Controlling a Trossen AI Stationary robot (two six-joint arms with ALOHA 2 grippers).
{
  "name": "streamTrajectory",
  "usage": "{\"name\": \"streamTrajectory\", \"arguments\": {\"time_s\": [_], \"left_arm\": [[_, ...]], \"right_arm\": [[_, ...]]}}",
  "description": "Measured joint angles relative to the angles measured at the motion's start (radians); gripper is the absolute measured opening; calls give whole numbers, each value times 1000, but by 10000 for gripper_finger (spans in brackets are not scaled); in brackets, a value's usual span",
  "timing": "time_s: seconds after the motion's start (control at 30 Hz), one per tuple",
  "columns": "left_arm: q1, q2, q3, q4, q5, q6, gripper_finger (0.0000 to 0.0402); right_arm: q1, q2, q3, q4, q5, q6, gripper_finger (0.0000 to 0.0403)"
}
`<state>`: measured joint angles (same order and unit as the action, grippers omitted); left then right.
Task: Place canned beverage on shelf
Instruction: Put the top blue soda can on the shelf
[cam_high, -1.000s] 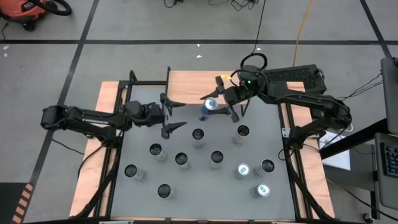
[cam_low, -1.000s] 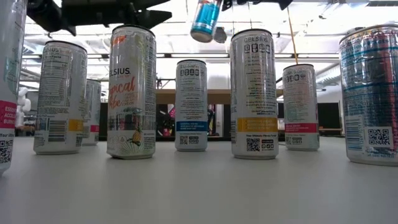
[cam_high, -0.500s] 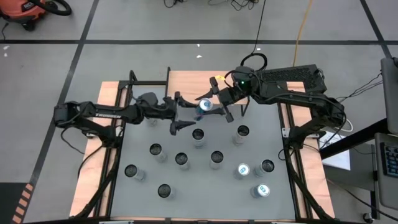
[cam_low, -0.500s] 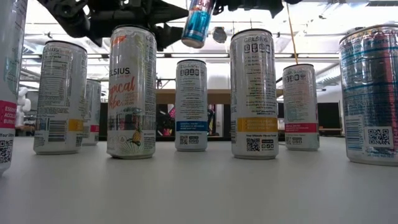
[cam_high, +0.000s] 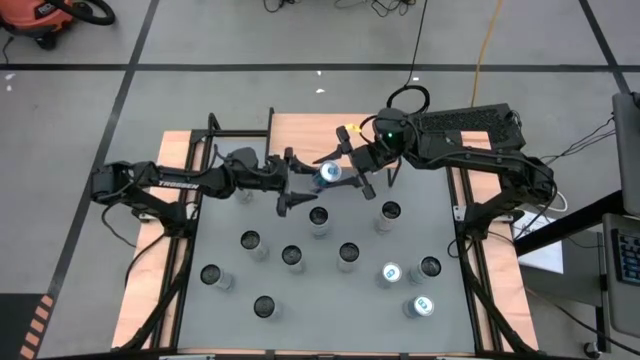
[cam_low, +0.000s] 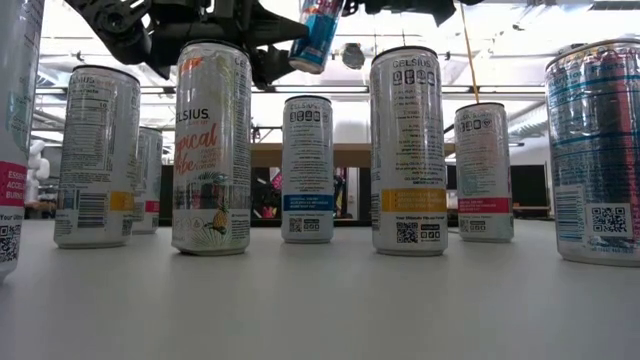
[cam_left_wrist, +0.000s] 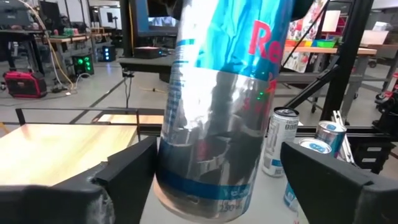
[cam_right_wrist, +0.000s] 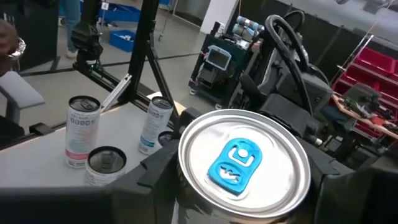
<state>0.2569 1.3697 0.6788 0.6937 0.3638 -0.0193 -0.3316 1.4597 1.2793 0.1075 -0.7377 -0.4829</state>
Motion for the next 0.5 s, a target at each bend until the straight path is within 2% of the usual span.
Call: {"name": "streamTrajectory", "arguments": {"time_s": [0.33, 0.5], "left_arm": [[-1, 0, 0, -5, -1, 15, 240], [-2, 0, 0, -7, 0, 9, 217]], "right_arm": [[8, 0, 0, -1, 0, 4, 187], [12, 0, 0, -2, 4, 37, 188]]}}
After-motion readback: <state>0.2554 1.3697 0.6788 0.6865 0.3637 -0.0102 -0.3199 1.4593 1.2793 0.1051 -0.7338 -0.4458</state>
